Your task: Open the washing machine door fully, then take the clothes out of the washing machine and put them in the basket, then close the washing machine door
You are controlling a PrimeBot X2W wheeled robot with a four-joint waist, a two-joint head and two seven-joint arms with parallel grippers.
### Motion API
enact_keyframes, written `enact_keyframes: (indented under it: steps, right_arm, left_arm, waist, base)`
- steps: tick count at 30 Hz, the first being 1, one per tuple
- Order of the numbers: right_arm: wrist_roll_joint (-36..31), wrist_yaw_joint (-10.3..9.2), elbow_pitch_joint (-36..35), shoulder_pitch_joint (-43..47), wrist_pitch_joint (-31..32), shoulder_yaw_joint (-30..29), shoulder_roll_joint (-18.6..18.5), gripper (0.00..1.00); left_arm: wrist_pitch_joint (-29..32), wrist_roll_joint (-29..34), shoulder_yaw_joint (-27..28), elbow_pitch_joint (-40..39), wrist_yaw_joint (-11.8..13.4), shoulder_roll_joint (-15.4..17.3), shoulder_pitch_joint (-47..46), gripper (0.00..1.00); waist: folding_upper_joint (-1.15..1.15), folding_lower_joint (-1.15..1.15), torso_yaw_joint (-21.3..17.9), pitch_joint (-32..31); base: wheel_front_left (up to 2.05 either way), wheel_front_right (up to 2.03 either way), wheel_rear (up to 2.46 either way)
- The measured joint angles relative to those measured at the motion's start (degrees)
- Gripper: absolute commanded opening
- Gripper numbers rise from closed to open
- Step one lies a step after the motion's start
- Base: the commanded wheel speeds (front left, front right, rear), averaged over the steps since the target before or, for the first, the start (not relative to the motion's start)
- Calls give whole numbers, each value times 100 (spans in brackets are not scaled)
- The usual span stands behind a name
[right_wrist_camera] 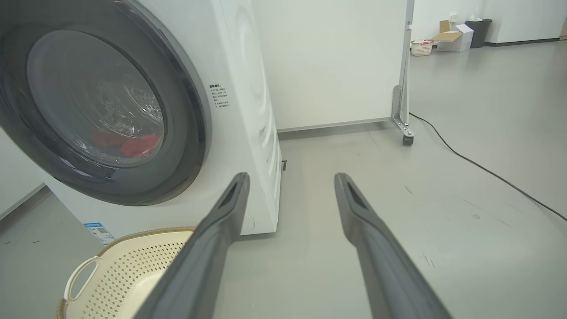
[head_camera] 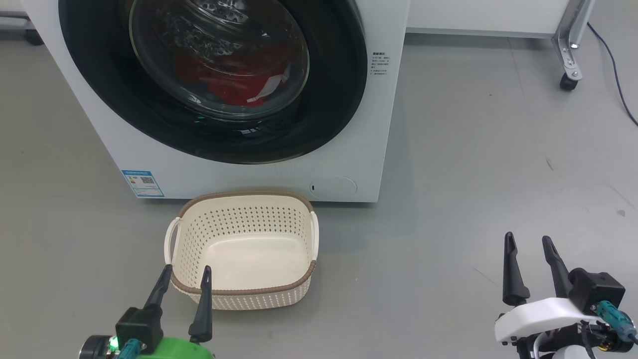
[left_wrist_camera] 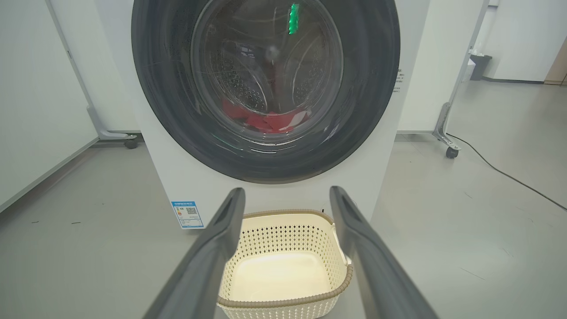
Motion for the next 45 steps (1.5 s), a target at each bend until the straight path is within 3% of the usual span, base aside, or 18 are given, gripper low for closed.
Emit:
enact_keyframes:
  steps: [19,45]
  right_arm:
    - [-55,0,189,-12,22,92,-19,100]
    - [-55,1,294,-66,21,121,-19,100]
  left_arm:
    - [0,-263,-53,300,200,0,-41,100]
    - [0,-316,-134,435,278,0,-173,100]
  waist:
    - [0,0,-2,-63]
    - [0,0,3,-34]
  base:
    - [0,0,0]
    - [0,0,0]
